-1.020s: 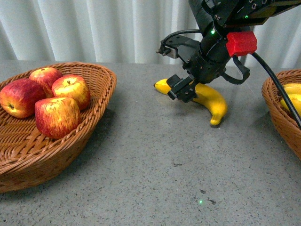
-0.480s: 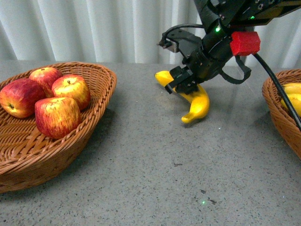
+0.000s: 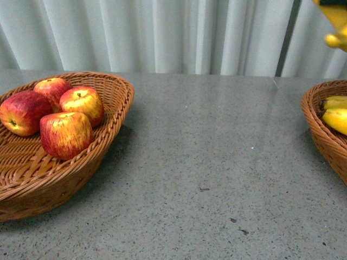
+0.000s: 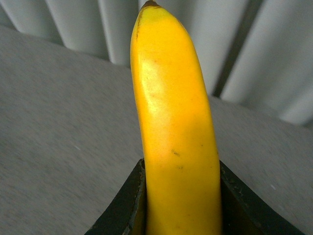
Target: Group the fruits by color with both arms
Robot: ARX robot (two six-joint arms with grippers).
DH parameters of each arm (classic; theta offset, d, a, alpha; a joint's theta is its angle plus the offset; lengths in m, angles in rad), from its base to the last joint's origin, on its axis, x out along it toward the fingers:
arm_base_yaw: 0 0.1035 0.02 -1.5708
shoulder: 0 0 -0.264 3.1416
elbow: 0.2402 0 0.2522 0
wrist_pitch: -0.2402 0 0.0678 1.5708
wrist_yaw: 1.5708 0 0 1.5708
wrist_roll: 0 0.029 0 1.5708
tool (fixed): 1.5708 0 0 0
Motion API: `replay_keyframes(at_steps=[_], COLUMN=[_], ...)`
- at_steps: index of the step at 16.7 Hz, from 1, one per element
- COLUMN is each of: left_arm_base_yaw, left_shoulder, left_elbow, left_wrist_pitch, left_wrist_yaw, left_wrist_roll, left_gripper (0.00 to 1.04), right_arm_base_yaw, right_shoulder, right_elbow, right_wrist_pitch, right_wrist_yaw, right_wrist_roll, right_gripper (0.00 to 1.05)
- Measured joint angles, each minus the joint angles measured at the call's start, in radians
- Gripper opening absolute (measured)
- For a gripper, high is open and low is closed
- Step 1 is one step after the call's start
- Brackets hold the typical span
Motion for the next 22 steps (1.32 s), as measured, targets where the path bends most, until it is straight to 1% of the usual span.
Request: replay_keyframes(at_steps=[2, 4, 5, 7, 9, 11, 12, 13, 14, 16, 17, 18, 19, 20, 21, 22], left_arm_base_yaw=[0.000, 0.000, 0.000, 0.000, 0.000, 0.000, 0.000, 0.000, 0.000, 0.000, 0.000, 0.000, 0.000, 0.000, 0.000, 0.000], left_shoulder=[0.000, 0.000, 0.000, 0.000, 0.000, 0.000, 0.000, 0.000, 0.000, 0.000, 0.000, 0.000, 0.000, 0.000, 0.000, 0.000], left_elbow=[0.000, 0.000, 0.000, 0.000, 0.000, 0.000, 0.000, 0.000, 0.000, 0.000, 0.000, 0.000, 0.000, 0.000, 0.000, 0.000], left_wrist_pitch=[0.000, 0.000, 0.000, 0.000, 0.000, 0.000, 0.000, 0.000, 0.000, 0.000, 0.000, 0.000, 0.000, 0.000, 0.000, 0.000], left_wrist_yaw=[0.000, 0.000, 0.000, 0.000, 0.000, 0.000, 0.000, 0.000, 0.000, 0.000, 0.000, 0.000, 0.000, 0.000, 0.000, -0.001], left_wrist_roll=[0.000, 0.000, 0.000, 0.000, 0.000, 0.000, 0.000, 0.000, 0.000, 0.000, 0.000, 0.000, 0.000, 0.000, 0.000, 0.000], left_gripper=[0.98, 0.98, 0.98, 0.98, 0.98, 0.98, 0.98, 0.98, 0.98, 0.98, 0.98, 0.98, 0.98, 0.98, 0.98, 0.98], right_arm_base_yaw=[-0.140, -0.243, -0.276, -0.294, -0.285, -0.272, -0.264, -0.245, -0.231, -0.214, -0.216, -0.217, -0.191, -0.141, -0.117, -0.116], right_shoulder=[-0.032, -0.078, -0.115, -0.179, -0.202, -0.242, -0.274, -0.314, -0.359, -0.485, -0.550, -0.604, -0.681, -0.802, -0.920, -1.039], right_elbow=[-0.156, -0.283, -0.334, -0.406, -0.431, -0.442, -0.446, -0.459, -0.480, -0.544, -0.575, -0.607, -0.692, -0.811, -0.906, -0.998], right_wrist_pitch=[0.032, 0.054, 0.047, 0.026, 0.026, 0.063, 0.085, 0.114, 0.132, 0.217, 0.254, 0.278, 0.393, 0.426, 0.384, 0.363], right_wrist_yaw=[0.003, -0.008, -0.020, -0.056, -0.081, -0.102, -0.130, -0.169, -0.222, -0.336, -0.365, -0.370, -0.237, -0.031, 0.084, 0.172], right_wrist_roll=[-0.128, -0.264, -0.328, -0.437, -0.478, -0.474, -0.448, -0.391, -0.333, -0.161, -0.079, -0.032, 0.043, 0.116, 0.147, 0.171], right_gripper=[0.32, 0.32, 0.32, 0.33, 0.58, 0.81, 0.94, 1.00, 0.97, 0.98, 0.98, 0.98, 0.91, 0.78, 0.67, 0.54])
